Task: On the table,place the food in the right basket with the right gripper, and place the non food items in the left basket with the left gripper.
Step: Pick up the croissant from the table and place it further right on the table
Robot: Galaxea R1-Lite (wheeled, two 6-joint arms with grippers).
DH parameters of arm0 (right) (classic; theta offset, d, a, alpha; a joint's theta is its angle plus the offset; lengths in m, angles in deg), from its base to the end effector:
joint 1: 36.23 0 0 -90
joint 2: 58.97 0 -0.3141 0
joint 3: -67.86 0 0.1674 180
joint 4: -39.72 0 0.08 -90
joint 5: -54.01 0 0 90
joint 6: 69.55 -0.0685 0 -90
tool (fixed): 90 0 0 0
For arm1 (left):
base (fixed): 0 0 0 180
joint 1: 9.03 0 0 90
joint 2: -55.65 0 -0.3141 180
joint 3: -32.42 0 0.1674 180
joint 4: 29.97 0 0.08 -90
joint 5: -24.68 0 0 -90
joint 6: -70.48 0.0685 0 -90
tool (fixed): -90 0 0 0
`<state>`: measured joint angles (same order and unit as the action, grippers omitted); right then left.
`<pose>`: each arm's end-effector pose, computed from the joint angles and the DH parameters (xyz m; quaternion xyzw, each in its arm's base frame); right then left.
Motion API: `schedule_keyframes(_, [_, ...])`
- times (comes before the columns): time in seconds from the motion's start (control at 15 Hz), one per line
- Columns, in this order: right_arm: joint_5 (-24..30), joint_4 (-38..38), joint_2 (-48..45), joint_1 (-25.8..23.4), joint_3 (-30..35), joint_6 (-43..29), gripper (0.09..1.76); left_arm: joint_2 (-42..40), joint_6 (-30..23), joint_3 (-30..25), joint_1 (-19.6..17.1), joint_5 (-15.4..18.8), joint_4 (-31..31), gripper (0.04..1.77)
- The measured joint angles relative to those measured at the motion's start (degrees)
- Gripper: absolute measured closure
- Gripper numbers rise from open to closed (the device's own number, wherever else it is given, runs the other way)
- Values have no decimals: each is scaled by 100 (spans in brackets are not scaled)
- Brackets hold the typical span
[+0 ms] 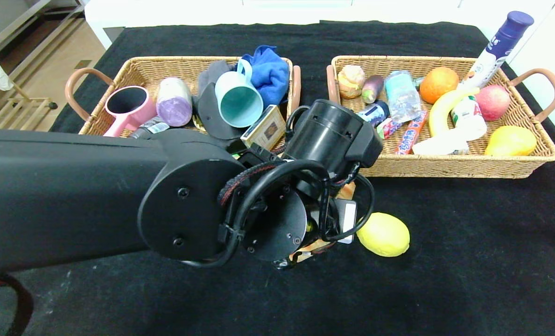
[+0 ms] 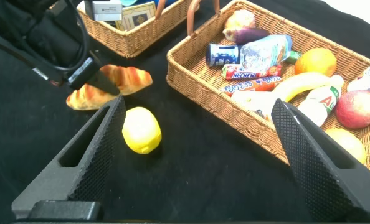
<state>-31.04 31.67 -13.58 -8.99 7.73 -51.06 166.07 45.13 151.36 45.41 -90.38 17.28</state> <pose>0.0760 0.0458 0.2835 -0.1430 -0.1010 0.2640 0.9485 0.2481 -0.2971 0.2303 0.0066 0.3012 -0.1775 0.9369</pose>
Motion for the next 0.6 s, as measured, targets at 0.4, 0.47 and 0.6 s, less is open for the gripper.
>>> schedule_keyframes(0.4, [15, -5, 49, 7, 52, 9, 14, 140, -157, 106, -72, -168, 37, 108])
schedule_keyframes(0.47, [20, -2, 55, 11, 61, 9, 14, 149, -156, 106, -74, -168, 39, 101])
schedule_keyframes(0.6, [26, 0, 63, 16, 68, 9, 14, 160, -146, 102, -74, -168, 39, 79])
